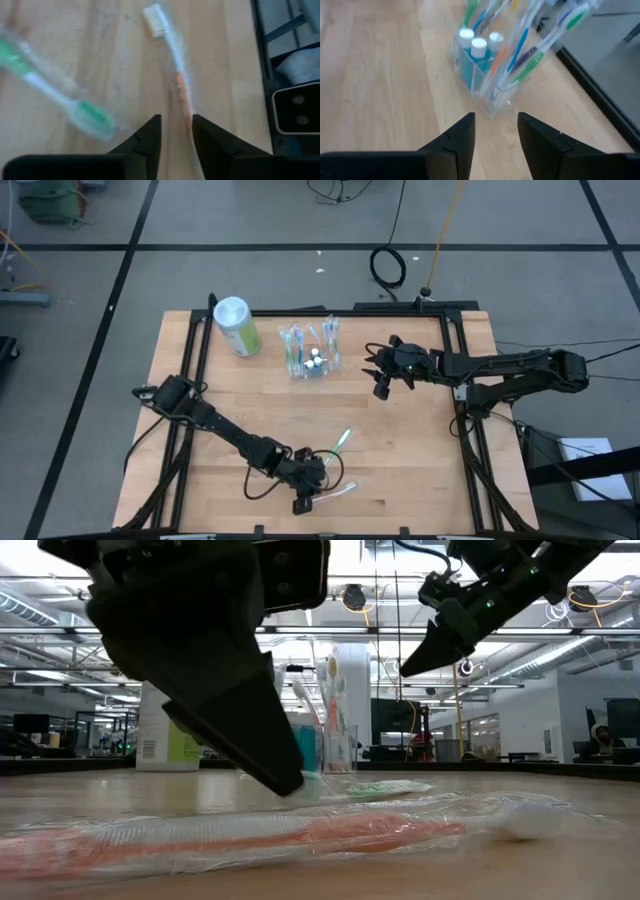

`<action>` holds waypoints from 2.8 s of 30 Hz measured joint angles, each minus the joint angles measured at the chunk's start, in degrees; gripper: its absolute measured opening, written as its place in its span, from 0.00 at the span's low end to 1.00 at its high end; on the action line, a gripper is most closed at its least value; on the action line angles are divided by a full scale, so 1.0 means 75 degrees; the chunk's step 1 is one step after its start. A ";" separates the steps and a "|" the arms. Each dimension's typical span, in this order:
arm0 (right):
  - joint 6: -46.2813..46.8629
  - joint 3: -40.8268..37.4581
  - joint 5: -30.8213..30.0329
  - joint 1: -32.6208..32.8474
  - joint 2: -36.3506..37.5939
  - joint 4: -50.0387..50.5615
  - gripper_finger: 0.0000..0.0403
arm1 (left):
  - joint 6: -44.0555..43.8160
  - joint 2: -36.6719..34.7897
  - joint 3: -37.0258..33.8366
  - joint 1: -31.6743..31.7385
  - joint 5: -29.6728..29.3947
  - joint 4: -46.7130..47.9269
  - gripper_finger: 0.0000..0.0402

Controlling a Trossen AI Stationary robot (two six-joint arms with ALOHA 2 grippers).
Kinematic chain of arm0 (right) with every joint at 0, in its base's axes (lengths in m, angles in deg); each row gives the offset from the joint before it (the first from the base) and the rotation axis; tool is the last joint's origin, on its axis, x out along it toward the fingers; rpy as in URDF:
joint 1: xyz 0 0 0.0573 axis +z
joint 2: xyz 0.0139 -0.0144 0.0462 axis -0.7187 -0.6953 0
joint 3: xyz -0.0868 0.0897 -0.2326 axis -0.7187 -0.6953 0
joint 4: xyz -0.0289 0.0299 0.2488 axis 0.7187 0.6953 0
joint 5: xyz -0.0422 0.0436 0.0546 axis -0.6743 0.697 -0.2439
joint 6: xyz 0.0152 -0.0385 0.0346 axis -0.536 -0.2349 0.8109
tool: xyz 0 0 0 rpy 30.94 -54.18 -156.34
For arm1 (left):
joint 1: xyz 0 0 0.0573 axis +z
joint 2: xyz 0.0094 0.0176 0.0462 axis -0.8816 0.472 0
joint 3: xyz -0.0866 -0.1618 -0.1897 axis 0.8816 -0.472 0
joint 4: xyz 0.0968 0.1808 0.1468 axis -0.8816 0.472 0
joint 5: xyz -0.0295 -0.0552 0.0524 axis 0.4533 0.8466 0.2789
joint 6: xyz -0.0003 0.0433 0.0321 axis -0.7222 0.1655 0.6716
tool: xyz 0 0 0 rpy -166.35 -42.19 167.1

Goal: Pick & Place toothbrushing station
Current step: Put the orange toothbrush into the transparent organizer

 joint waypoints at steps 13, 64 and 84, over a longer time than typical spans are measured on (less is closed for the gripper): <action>-0.0100 -0.0056 -0.0003 -0.0001 0.0000 -0.0267 0.35 | 0.0035 0.0635 0.0016 -0.0165 0.0699 -0.0967 0.43; -0.0485 -0.0686 0.3961 0.1128 -0.0411 -0.5654 0.35 | 0.2470 -0.3301 -0.0013 -0.0381 -0.7659 0.2183 0.06; 0.0214 -0.0837 0.2774 0.1652 -0.1332 -0.7953 0.29 | 0.3927 -0.2958 -0.0009 0.0728 -0.6399 0.0500 0.05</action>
